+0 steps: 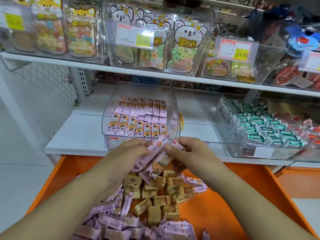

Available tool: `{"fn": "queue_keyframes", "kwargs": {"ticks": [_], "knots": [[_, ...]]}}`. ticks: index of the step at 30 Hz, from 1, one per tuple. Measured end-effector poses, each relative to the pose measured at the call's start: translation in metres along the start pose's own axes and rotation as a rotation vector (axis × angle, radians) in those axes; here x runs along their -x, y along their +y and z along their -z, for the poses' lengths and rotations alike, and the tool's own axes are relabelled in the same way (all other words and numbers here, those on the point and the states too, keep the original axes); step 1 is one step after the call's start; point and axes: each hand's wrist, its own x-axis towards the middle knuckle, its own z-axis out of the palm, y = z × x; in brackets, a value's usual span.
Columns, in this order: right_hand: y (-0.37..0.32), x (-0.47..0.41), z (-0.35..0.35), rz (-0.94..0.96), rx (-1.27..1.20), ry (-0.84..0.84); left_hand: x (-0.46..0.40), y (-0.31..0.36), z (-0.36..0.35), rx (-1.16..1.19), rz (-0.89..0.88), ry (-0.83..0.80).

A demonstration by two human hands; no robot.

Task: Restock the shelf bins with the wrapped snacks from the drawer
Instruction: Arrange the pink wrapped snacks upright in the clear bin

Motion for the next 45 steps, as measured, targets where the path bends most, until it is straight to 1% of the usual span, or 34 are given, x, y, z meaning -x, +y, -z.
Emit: {"fn": "queue_keyframes", "kwargs": {"ticks": [8,14,18,21,23,25,27,29,30,36,41,45], "knots": [[-0.002,0.01,-0.001,-0.01,-0.038,0.007,0.01,-0.005,0.002,-0.056,-0.065,-0.007],[-0.003,0.015,-0.007,0.003,-0.022,0.023,0.02,-0.008,-0.005,-0.136,-0.044,-0.14],[-0.001,0.014,-0.011,-0.022,0.043,0.057,0.023,-0.011,-0.01,-0.149,-0.033,-0.156],[-0.003,0.014,-0.01,-0.011,0.07,0.095,0.02,-0.011,-0.009,-0.1,-0.041,-0.124],[-0.009,0.016,-0.007,0.106,0.194,0.134,0.02,-0.009,-0.007,-0.057,-0.054,-0.096],[-0.013,0.02,-0.004,0.268,0.379,0.087,0.019,-0.006,-0.005,-0.019,-0.06,-0.069],[-0.015,0.024,-0.006,0.36,0.51,-0.015,0.019,-0.005,-0.004,-0.006,-0.071,-0.041],[-0.016,0.025,-0.012,0.365,0.601,-0.087,0.017,-0.006,-0.004,0.026,-0.079,-0.024],[-0.017,0.025,-0.016,0.36,0.625,-0.093,0.017,-0.006,-0.004,0.04,-0.089,-0.017],[-0.022,0.016,-0.024,0.347,0.616,-0.054,0.009,-0.004,0.001,0.034,-0.09,-0.002],[-0.024,0.004,-0.033,0.337,0.594,-0.033,0.001,-0.001,0.011,-0.002,-0.112,-0.026],[-0.025,-0.008,-0.038,0.347,0.599,-0.029,-0.005,-0.001,0.019,0.006,-0.095,0.036]]}}
